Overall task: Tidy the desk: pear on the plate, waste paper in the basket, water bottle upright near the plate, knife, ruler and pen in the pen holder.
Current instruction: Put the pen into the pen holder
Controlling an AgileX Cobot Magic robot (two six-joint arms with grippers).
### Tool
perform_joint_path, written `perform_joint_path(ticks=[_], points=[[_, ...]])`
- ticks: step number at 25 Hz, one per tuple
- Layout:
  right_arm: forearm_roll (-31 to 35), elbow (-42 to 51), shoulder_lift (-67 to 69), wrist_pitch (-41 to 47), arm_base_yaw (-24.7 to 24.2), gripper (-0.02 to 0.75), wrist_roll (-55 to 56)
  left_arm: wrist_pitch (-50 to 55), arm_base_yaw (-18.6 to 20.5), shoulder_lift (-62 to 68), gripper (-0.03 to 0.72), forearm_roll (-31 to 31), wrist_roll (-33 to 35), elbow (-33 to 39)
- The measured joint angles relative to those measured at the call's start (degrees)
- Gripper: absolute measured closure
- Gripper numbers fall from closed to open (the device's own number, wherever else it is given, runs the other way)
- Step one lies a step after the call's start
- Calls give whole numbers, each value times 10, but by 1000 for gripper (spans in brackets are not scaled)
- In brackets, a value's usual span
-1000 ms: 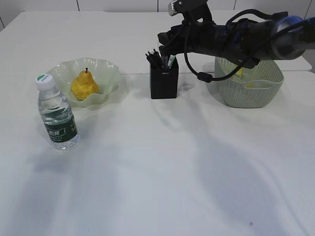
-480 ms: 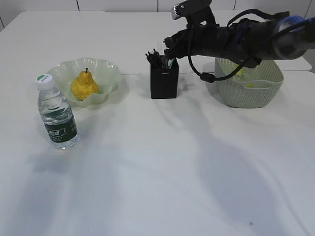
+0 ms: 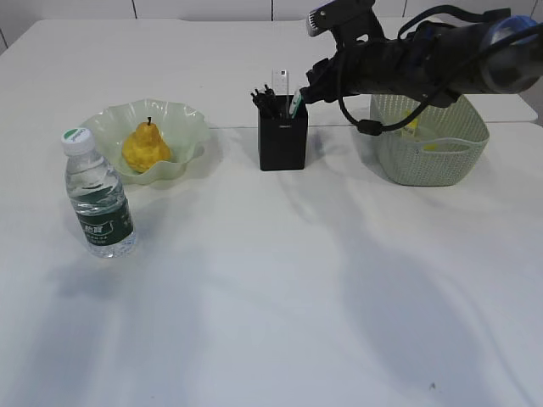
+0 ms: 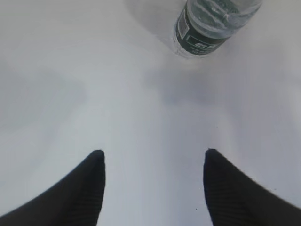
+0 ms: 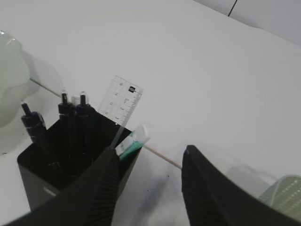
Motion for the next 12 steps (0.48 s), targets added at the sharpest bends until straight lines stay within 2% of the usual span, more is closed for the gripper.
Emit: perform_joint_path(ticks=[12], points=[[1,0,-45,132,0,403,6,0,0,0,223,0,0,0]])
